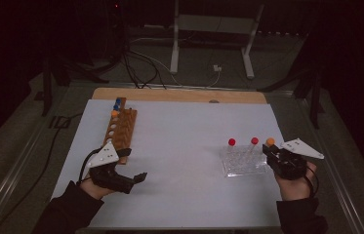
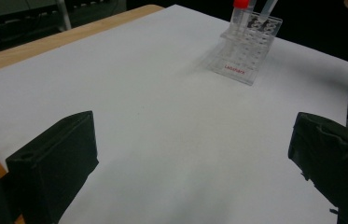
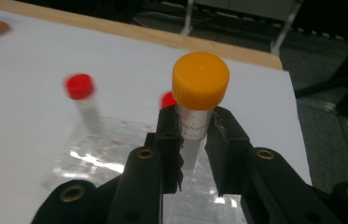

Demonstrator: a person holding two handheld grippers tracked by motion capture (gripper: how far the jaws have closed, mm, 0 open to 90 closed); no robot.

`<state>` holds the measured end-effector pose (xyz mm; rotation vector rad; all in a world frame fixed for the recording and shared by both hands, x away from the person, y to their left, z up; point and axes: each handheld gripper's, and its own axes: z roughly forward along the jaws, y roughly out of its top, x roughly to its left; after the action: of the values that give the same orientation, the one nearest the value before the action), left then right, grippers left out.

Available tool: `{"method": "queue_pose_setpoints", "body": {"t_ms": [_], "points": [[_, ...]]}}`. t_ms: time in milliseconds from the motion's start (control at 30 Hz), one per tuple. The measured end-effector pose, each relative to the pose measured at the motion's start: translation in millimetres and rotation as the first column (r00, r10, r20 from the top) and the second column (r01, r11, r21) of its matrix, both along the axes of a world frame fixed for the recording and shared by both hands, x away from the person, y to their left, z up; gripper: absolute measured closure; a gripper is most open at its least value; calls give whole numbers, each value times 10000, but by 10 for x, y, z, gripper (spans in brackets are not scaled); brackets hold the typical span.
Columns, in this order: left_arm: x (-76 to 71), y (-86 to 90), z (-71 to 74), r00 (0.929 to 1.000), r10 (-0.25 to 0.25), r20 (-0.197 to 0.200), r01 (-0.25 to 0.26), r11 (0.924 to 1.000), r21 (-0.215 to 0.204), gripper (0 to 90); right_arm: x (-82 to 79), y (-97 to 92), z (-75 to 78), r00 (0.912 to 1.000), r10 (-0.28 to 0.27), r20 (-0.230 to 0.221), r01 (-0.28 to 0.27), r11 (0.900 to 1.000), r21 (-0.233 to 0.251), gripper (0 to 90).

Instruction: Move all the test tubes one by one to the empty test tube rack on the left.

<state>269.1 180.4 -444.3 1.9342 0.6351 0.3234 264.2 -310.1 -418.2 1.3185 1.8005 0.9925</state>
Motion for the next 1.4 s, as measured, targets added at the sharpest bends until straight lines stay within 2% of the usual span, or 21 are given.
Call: {"method": "queue_pose_setpoints", "body": {"t_ms": [100,233,433,633,867,933,1167,1267,1400], "points": [[-13,-24,22,9999,-123,17,123,9999,-4,21,-81,92,89,9990,402,187,-401,9992,-34,750],[-29,-63,42,9997,-251,47,251,9997,10,21,-169,283,180,9922,1189,364,-1188,9929,-58,749],[-35,-123,61,9988,-471,99,471,9989,17,22,-210,583,197,9729,2294,280,-2294,9733,-25,750],[-38,-212,116,9965,-809,204,811,9967,-93,24,-181,901,62,9490,3149,-115,-3151,9490,-118,750],[-53,-400,147,9897,-1421,177,1425,9896,-213,38,-160,1217,-123,9134,4013,-686,-4035,9147,-210,750],[-59,-482,139,9854,-1686,220,1693,9849,-353,54,-159,1301,-176,9009,4246,-903,-4275,9039,-154,750],[-65,-723,149,9712,-2375,181,2381,9703,-418,77,-204,1548,-291,8603,4917,-1345,-4978,8672,-139,750],[-62,-788,170,9662,-2561,283,2574,9644,-602,136,-217,1615,-315,8468,5115,-1457,-5179,8554,-69,750],[-43,-864,177,9599,-2772,415,2794,9582,-613,220,-234,1678,-334,8301,5362,-1530,-5418,8405,57,750]]}}
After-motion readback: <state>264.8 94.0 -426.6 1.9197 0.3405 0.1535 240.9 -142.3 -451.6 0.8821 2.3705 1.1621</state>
